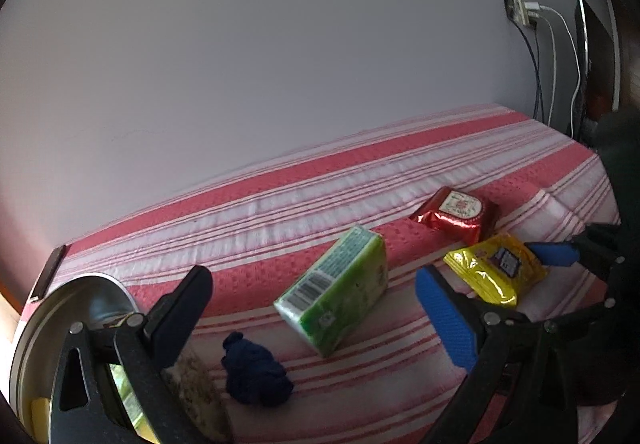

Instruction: Organize objects

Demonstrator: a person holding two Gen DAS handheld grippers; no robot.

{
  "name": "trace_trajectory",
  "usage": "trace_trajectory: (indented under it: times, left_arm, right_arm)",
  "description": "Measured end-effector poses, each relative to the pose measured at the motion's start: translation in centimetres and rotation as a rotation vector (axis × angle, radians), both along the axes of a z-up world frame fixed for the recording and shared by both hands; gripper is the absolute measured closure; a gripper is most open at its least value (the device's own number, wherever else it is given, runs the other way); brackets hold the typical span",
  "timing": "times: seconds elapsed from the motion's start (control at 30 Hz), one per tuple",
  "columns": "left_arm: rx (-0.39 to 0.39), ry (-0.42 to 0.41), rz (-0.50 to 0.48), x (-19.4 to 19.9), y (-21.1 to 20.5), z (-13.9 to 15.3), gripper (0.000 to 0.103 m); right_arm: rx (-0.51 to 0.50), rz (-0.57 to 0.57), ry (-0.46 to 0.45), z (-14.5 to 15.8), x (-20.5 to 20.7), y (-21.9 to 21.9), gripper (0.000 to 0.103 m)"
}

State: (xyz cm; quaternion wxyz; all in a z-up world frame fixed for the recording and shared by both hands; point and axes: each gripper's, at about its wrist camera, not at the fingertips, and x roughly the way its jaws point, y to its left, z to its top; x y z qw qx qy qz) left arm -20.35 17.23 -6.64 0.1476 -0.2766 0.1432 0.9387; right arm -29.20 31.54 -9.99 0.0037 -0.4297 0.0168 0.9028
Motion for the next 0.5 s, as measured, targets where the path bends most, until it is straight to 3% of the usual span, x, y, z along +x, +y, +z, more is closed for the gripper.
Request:
trace_trajectory:
  times: [0.17, 0.5]
  left_arm:
    - [0.040, -0.030, -0.006, -0.5, -0.5, -0.2, 0.000]
    - [0.029, -0.049, -0.027, -0.6, -0.1, -0.3, 0.003]
  right_arm:
    - [-0.002, -0.035, 0.031, 0.3, 0.7, 1.0, 0.032]
    - [-0.026, -0.117, 0.093, 1.1, 2.1, 2.5, 0.033]
